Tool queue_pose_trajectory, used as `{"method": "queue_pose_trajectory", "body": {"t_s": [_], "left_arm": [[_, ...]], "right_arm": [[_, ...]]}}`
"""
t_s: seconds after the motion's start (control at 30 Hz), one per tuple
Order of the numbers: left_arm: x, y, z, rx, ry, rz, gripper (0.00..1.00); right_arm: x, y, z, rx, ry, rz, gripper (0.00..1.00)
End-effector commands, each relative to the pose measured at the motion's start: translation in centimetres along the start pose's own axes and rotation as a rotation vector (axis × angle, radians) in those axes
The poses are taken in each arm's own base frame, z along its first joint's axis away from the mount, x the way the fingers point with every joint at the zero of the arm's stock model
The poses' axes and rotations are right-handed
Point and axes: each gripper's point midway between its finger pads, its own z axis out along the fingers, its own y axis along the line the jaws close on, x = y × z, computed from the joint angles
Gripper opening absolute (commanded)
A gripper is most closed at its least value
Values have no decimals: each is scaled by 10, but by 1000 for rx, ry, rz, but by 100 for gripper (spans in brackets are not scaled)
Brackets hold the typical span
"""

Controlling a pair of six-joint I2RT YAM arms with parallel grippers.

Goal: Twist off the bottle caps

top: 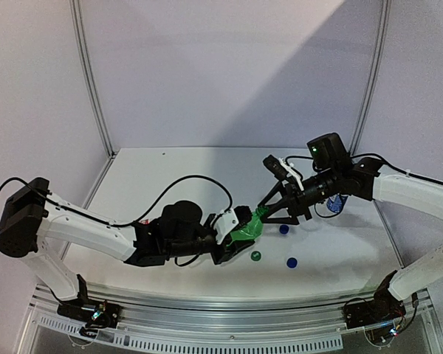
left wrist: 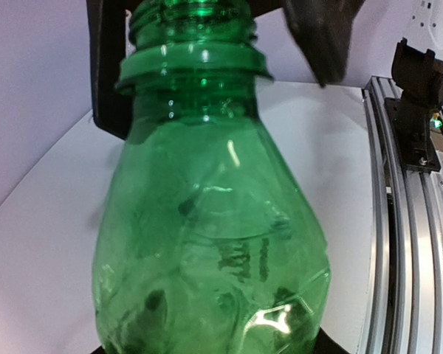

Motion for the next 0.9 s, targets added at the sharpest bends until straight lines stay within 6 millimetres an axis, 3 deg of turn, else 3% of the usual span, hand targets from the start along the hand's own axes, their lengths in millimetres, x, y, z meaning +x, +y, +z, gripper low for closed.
{"method": "queue_pose_trajectory", "body": {"t_s": [0.0,0.3,0.5,0.7,0.87], "left_arm": [[-10,-8,-1,26,-35,3,48],[-9,-8,1,20,-23,5,53],[-3,7,2,-67,11,1,66],[11,31,-3,-211,73,7,87],[20,40,-7,-263,115,13,89]], "right_arm": [[-2,4,4,-15,11,-27,53],[-3,7,5,-4,21,-63,26],[0,-5,0,88,71,-68,1],[10,-30,-29,322,174,-96,0],[25,-46,-60,478,271,-80,0]]}}
